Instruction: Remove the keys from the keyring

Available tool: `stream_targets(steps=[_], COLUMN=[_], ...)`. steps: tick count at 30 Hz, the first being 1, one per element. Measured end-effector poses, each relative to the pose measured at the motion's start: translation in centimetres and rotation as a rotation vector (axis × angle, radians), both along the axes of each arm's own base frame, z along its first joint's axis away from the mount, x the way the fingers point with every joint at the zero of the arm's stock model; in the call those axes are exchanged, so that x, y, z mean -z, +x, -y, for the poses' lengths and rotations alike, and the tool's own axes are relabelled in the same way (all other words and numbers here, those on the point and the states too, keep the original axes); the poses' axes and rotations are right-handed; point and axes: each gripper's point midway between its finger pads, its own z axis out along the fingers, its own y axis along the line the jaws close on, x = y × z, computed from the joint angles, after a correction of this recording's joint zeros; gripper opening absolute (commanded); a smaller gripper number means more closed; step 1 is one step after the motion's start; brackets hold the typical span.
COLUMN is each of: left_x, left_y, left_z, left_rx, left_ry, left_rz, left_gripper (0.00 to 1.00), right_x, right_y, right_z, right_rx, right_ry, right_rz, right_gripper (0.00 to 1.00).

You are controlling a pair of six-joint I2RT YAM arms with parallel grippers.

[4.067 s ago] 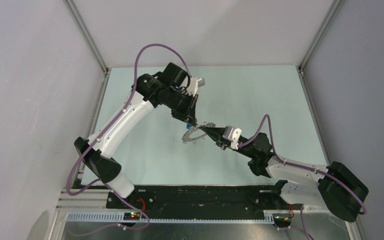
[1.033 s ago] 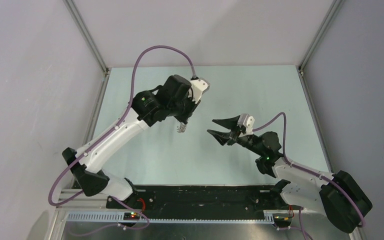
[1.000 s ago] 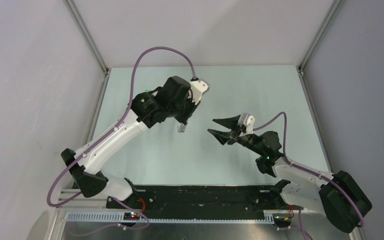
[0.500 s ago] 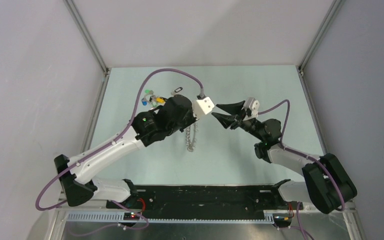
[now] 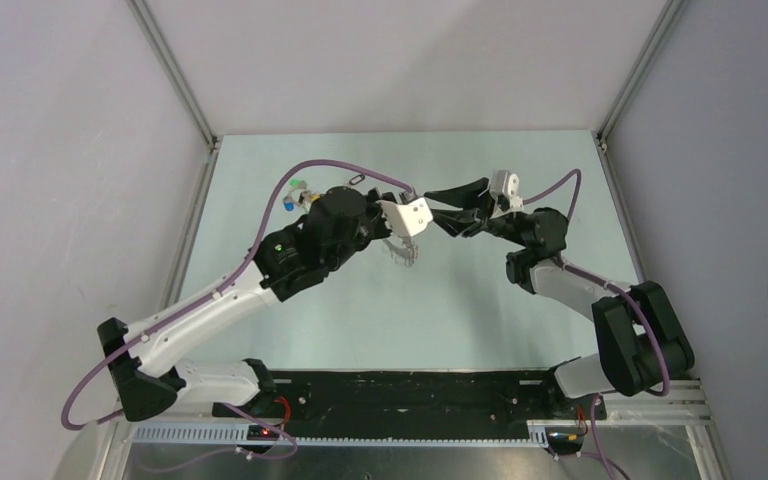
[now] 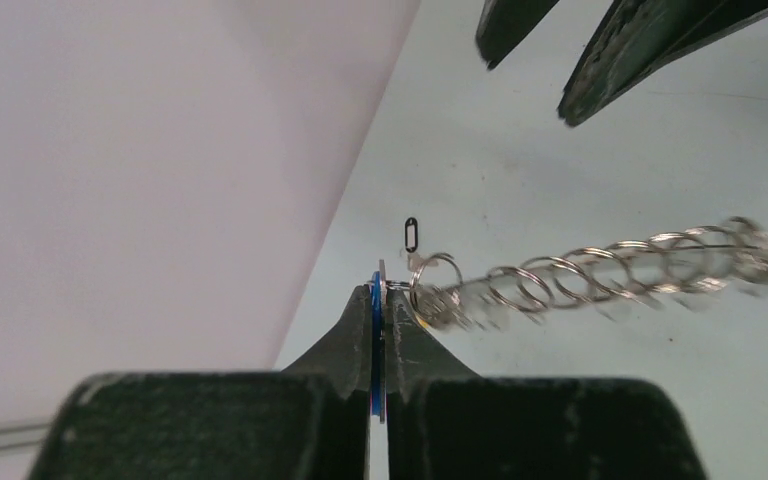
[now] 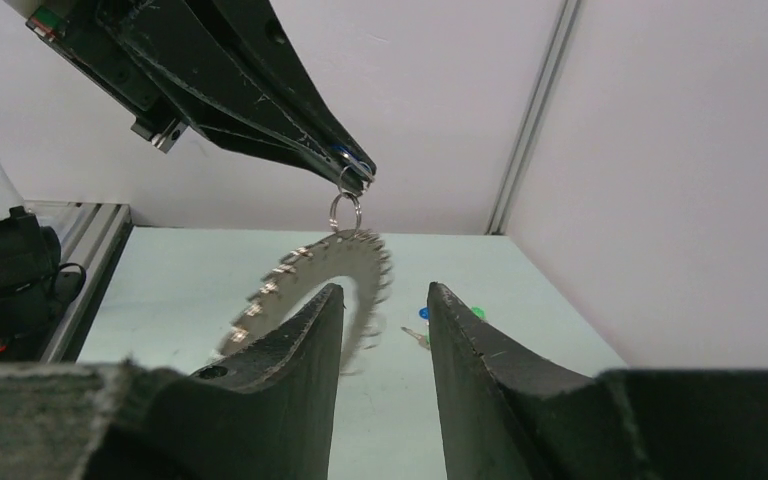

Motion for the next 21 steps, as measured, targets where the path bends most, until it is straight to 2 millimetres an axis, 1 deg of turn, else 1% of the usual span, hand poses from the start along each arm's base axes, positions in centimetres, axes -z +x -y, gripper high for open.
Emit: stream_targets(steps=[5,9,13,16,19,21], left_x=[0.3,-0.6,-1.2,-0.4,1.1,1.5], left_y=[1.2,2.1,2.2,1.9,1.3,1.1], left_z=[1.1,1.4,2.2,2.5,2.6,2.6], left_rx=[0.054,0.08,0.113,0.135,0.16,0.171], left_ry=[-0.006,-0.059,-0.106,-0.131,-0.147,-0.153], left_rz=[0.003,0.021,0.047,0.05,0.034,0.027], left_gripper=[0.0,0.0,0.0,0.03,0.03,0.02], right_x=[0.6,1.4,2.5,3.4,4.3,4.9], right_y=[0.6,1.2,1.6,1.6,1.2,1.0], right_z=[-0.2,-0.4,-0.9,-1.6,-2.6,-3.3], right_rx=[-0.017,-0.024,-0.041,-0.057,-0.087,-0.112], right_ry=[-0.022,-0.03,-0.036,-0.045,-0.057,-0.067], right_rz=[-0.004,-0.029,-0.069,-0.092,-0.109,-0.118], right_gripper=[0.38,0.34,0.33,0.33,0.33,0.33])
